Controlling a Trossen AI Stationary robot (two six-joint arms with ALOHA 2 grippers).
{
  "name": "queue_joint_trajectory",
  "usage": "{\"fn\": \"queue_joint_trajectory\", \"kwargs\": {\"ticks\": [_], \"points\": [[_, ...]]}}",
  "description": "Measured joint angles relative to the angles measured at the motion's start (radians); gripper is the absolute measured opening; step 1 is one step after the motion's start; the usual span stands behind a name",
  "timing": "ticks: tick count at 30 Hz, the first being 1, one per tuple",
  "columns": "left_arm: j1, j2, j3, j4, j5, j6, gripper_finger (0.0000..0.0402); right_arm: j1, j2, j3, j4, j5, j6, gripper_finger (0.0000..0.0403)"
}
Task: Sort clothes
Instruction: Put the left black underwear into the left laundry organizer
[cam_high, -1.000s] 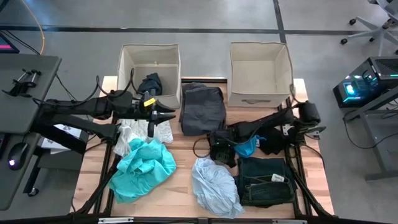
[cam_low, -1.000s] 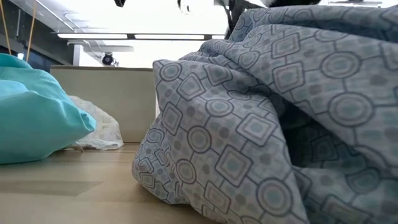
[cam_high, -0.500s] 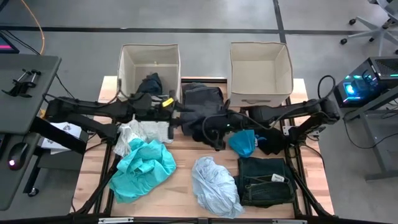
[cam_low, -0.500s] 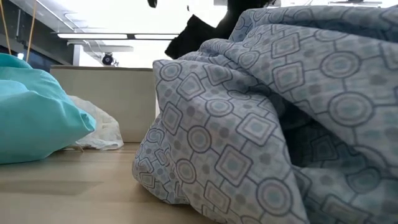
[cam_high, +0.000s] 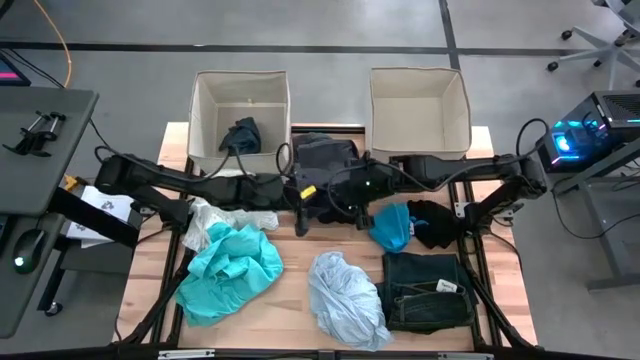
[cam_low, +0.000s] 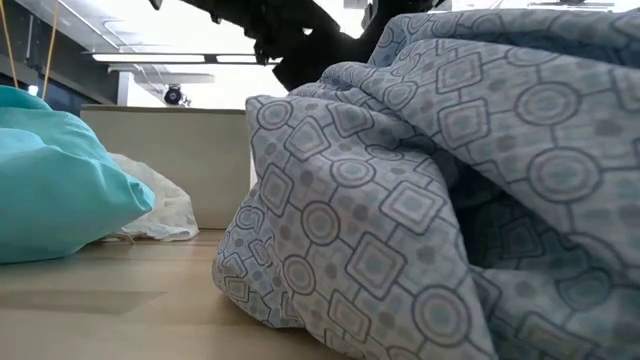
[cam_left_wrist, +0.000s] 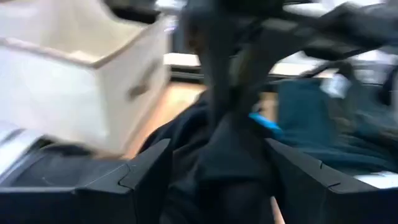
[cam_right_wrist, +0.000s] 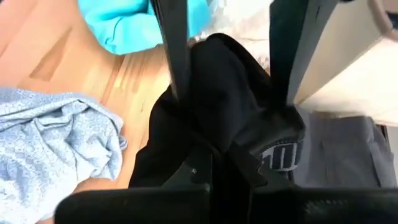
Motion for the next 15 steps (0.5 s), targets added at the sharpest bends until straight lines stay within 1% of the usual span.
{"fn": "queue_joint_trajectory", "kwargs": {"ticks": [2,5,8,11,13,15], "points": [[-0.006,0.011,0.006,-0.005,-0.051,-0.022,0.0234,-0.016,0.000,0.000,0.022,-0.029,-0.021,0.0003],[-0.007,0.019,0.023,-0.012,-0.056,-0.067,0.0228,-0.031,0.000,0.000,0.079,-0.067,-0.038,0.0003],[-0.007,0.019,0.039,-0.063,-0.058,-0.128,0.0205,-0.047,-0.003,0.000,0.163,-0.124,-0.004,0.0003],[-0.007,0.009,0.056,-0.077,-0.059,-0.117,0.0163,-0.053,-0.006,0.000,0.221,-0.141,0.056,0.0004],[-0.005,-0.003,0.072,-0.091,-0.044,-0.085,0.0123,-0.053,-0.009,0.000,0.237,-0.137,0.107,0.0007],[0.002,-0.017,0.095,-0.126,-0.004,-0.066,0.0076,-0.052,-0.013,0.000,0.247,-0.113,0.157,0.0013]]}}
